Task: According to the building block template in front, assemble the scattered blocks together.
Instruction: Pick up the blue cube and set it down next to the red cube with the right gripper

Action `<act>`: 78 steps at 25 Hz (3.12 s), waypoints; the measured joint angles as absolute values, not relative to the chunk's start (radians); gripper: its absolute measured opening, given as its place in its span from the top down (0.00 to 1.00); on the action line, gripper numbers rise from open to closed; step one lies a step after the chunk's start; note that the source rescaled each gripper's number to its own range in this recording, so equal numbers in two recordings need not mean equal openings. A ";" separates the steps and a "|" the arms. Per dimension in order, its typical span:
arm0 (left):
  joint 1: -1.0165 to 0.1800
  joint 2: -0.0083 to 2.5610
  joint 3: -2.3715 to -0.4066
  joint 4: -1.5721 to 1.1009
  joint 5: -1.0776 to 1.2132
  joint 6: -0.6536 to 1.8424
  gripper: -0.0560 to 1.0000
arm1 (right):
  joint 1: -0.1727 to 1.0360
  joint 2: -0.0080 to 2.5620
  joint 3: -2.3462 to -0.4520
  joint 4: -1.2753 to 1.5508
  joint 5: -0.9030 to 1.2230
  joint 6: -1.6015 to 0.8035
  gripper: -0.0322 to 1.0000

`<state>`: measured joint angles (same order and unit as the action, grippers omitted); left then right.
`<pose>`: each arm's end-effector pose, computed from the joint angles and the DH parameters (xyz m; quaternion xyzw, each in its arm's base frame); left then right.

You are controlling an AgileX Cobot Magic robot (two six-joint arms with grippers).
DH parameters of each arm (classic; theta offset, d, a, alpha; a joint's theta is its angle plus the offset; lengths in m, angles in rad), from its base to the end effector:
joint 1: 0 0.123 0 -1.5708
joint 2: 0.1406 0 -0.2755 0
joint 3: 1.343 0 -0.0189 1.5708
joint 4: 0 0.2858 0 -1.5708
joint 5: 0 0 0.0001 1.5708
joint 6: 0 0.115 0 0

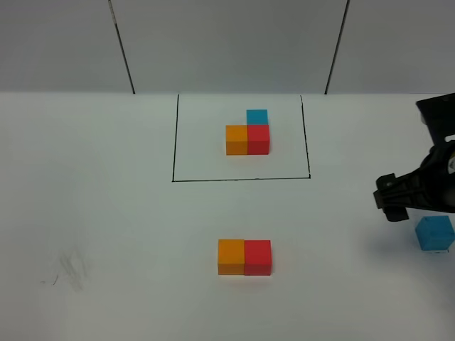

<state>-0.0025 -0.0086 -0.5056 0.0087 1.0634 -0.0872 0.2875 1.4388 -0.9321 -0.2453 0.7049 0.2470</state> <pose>0.0548 0.0007 0.2852 -0.0362 0.8494 -0.0193 0.5261 0.3135 0.0738 0.1976 -0.0929 0.9662 -0.0364 0.2377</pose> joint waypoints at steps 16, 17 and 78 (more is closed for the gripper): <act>-0.003 -0.009 -0.506 0.009 1.063 -0.087 0.72 | 0.087 1.616 -0.922 -0.286 0.650 0.185 0.09; -0.003 -0.009 -0.506 0.009 1.063 -0.087 0.72 | 0.086 1.627 -0.922 -0.287 0.635 0.183 0.09; -0.003 -0.009 -0.506 0.009 1.062 -0.087 0.72 | 0.084 1.769 -1.001 -0.210 0.599 0.131 0.75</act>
<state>-0.0025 -0.0086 -0.5056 0.0087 1.0624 -0.0872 0.0842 1.7694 -1.0006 -0.2095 0.5986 0.1310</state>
